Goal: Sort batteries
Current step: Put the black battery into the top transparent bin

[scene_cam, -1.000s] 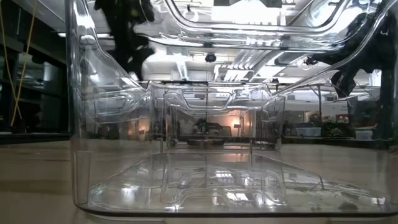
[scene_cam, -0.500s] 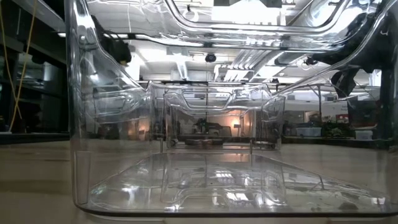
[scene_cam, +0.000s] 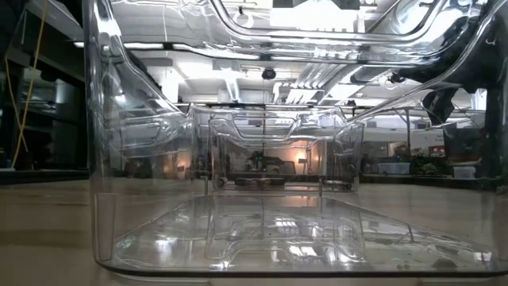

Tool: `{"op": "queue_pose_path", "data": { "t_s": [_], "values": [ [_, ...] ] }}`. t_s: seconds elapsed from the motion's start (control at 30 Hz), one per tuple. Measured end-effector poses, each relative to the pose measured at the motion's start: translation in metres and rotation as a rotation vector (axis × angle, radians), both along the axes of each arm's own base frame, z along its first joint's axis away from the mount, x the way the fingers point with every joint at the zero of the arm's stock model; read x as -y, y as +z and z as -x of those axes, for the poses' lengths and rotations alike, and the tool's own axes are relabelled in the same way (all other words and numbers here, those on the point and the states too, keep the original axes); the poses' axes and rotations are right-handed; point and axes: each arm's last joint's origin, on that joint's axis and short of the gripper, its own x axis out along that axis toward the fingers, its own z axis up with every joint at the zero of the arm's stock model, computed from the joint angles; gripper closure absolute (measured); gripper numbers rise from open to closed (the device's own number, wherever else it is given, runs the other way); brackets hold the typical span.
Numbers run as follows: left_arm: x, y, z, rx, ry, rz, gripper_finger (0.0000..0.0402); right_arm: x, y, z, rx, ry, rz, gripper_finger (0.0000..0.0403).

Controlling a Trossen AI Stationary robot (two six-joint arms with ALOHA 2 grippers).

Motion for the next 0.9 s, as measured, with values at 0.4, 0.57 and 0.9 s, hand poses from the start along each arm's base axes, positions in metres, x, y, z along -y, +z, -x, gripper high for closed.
{"op": "queue_pose_path", "data": {
  "t_s": [0.4,0.57,0.9],
  "values": [
    [0.004,0.004,0.013,-0.017,0.01,0.105,0.0401,0.0,0.0,0.0,0.0,0.0,0.0,0.0402],
    [0.005,0.001,0.003,-0.113,-0.026,0.075,0.0401,0.0,0.0,0.0,0.0,0.0,0.0,0.0402],
    [-0.006,-0.046,0.002,-0.195,0.021,0.179,0.0401,0.0,0.0,0.0,0.0,0.0,0.0,0.0402]
  ]
}}
